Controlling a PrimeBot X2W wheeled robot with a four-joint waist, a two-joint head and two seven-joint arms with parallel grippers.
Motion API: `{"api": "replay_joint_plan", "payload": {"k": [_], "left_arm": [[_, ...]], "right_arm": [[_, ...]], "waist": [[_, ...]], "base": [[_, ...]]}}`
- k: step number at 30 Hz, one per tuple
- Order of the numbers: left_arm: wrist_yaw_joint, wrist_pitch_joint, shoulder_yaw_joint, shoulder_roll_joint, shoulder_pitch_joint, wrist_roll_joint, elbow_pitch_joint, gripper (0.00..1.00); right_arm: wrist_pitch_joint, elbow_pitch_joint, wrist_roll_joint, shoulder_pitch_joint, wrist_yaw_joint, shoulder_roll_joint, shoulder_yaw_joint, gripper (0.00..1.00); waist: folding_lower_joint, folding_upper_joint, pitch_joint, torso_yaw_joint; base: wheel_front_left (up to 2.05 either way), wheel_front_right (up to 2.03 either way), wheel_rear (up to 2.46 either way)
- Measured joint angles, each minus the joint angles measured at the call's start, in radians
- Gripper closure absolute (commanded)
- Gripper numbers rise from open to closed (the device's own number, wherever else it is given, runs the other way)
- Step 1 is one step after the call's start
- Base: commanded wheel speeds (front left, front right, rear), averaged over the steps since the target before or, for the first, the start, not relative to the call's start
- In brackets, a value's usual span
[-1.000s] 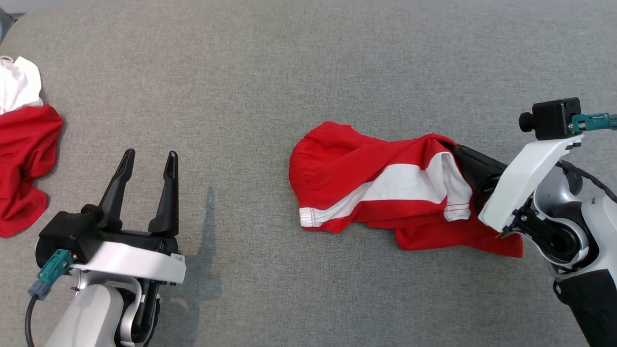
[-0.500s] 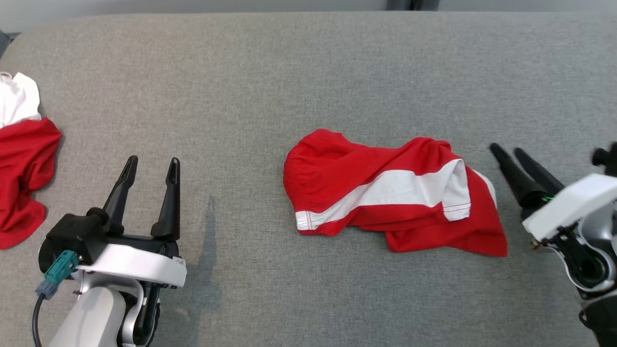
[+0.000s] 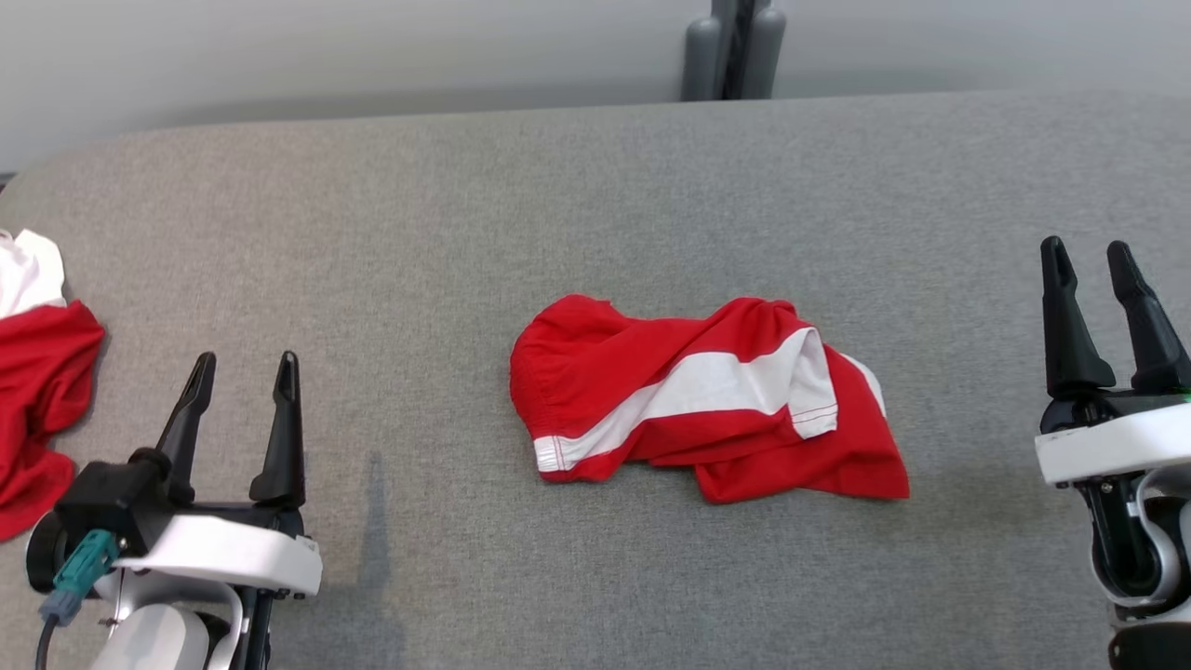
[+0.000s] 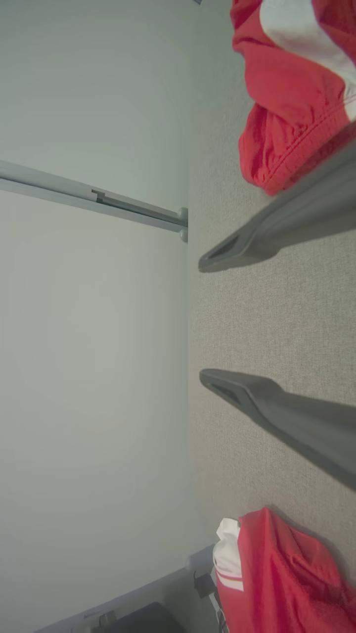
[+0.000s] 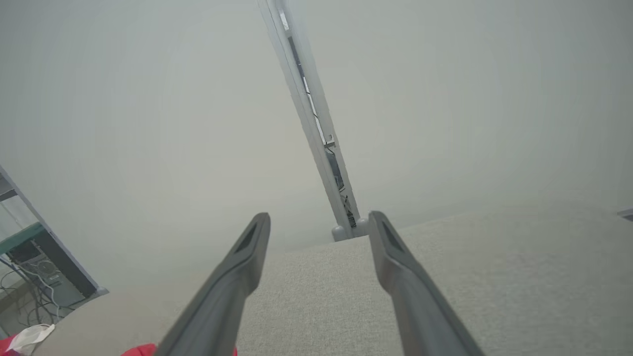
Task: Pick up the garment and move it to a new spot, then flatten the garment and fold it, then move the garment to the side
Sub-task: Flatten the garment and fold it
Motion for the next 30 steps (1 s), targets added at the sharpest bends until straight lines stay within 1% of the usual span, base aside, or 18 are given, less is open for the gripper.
{"api": "replay_joint_plan", "payload": {"k": [3,5,11,19,24,30], "left_arm": [[0.016,0.008,0.002,0.005,0.025,0.0,-0.019,0.0],[0.022,0.015,0.002,0.008,0.039,0.0,-0.031,0.0],[0.044,0.032,-0.008,0.014,0.08,0.005,-0.065,0.0],[0.059,0.044,-0.019,0.018,0.138,0.005,-0.073,0.0],[0.065,0.058,-0.03,0.022,0.165,0.004,-0.084,0.0],[0.065,0.07,-0.033,0.03,0.166,0.004,-0.093,0.0]], "right_arm": [[-0.002,-0.063,-0.133,0.029,0.0,0.03,-0.01,0.0],[0.017,-0.1,-0.216,0.061,0.0,0.058,-0.008,0.0],[0.058,-0.167,-0.387,0.169,0.0,0.121,-0.008,0.0],[0.074,-0.178,-0.413,0.253,0.0,0.154,-0.017,0.0],[0.081,-0.185,-0.416,0.279,0.0,0.159,-0.03,0.0],[0.088,-0.19,-0.424,0.285,0.0,0.162,-0.033,0.0]], "waist": [[-0.0001,0.0,-0.028,-0.012],[0.0,0.0,-0.045,-0.017],[-0.0001,0.0,-0.08,-0.02],[0.0,0.0,-0.129,-0.017],[0.0,0.0,-0.153,-0.017],[0.0,0.0,-0.158,-0.013]], "base": [[0.0,0.0,0.0],[0.0,0.0,0.0],[0.0,0.0,0.0],[0.0,0.0,0.0],[0.0,0.0,0.0],[0.0,0.0,0.0]]}}
